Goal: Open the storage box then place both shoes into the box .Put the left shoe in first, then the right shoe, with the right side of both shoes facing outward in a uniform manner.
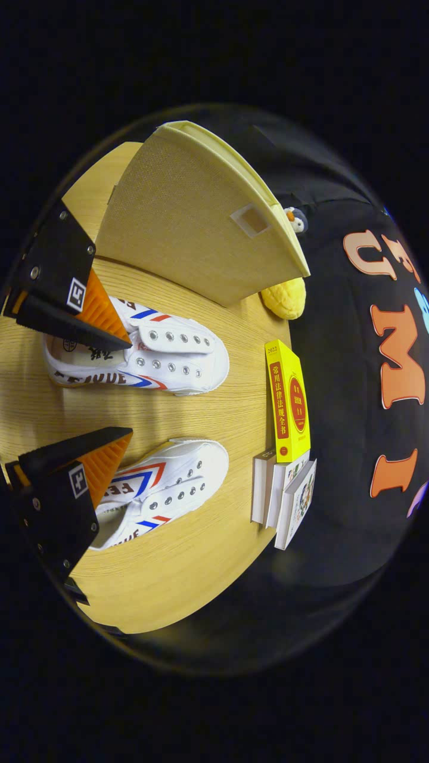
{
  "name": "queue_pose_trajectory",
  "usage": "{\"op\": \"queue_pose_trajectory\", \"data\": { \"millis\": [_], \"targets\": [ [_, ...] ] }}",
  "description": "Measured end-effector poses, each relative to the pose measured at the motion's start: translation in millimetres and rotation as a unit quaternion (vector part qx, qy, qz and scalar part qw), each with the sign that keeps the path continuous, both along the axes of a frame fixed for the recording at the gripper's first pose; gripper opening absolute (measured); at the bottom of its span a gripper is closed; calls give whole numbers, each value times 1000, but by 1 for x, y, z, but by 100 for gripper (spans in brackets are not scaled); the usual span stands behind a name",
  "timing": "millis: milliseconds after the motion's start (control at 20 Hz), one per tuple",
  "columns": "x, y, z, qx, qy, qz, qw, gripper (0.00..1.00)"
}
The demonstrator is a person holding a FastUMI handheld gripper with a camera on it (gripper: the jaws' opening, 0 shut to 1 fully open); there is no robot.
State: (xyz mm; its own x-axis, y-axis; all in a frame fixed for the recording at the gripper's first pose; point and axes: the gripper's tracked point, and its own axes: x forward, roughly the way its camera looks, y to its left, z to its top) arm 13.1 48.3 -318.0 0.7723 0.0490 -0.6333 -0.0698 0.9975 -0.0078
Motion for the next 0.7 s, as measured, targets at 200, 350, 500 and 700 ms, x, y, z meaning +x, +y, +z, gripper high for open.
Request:
{"op": "queue_pose_trajectory", "data": {
  "millis": [200,350,500,700],
  "targets": [
    [9,9,-9,18,-10,18,1000,59],
    [11,19,-14,70,-3,25,997,44],
    [11,20,-14,107,1,11,994,24],
    [15,18,-13,120,5,15,993,5]
  ]
}}
